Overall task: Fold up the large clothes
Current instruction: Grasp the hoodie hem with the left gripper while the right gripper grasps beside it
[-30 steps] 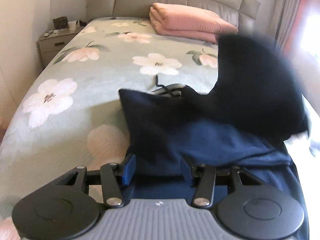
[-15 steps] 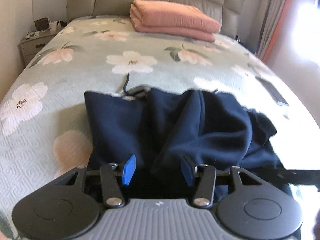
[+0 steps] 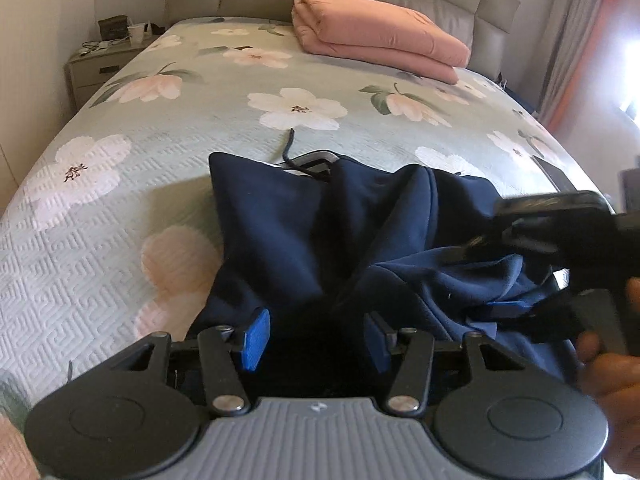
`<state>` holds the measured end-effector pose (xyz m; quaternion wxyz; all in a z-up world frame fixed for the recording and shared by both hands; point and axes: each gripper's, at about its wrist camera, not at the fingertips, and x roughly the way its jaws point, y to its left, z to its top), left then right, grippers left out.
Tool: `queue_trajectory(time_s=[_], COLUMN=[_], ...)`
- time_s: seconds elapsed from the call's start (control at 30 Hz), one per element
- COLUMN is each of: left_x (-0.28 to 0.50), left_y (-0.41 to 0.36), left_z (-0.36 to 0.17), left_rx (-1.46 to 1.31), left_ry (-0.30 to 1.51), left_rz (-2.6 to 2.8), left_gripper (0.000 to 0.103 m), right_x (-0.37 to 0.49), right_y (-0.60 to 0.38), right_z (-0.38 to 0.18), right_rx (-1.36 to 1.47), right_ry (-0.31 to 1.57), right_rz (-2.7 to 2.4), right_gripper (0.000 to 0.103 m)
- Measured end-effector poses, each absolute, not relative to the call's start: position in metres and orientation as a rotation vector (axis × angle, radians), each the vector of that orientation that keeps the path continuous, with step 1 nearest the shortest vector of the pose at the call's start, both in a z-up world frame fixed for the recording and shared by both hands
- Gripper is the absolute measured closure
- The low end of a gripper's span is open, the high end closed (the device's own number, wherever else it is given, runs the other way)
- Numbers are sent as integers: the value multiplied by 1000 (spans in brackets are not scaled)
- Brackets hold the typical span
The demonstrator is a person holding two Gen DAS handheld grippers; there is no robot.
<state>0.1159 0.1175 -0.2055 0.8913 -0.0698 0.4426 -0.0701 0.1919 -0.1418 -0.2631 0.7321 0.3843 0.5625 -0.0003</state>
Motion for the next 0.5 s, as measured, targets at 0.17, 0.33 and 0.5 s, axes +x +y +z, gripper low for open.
queue_trajectory(time_s=[0.17,0.33,0.5], left_x=[116,117,125], left_y=[120,116,100], left_z=[-198,-190,-202], left_rx=[-148,-160,-186], left_ry=[895,869,898], left_rz=[-127,-165,-226], left_gripper=[49,49,49], right_x=[190,116,72], right_y=[-132,-183,-243], right_z=[-234,-143,-184], right_rx=[744,709,546], right_ry=[1095,719,924], right_rz=[127,356,128], right_gripper=[94,94,93])
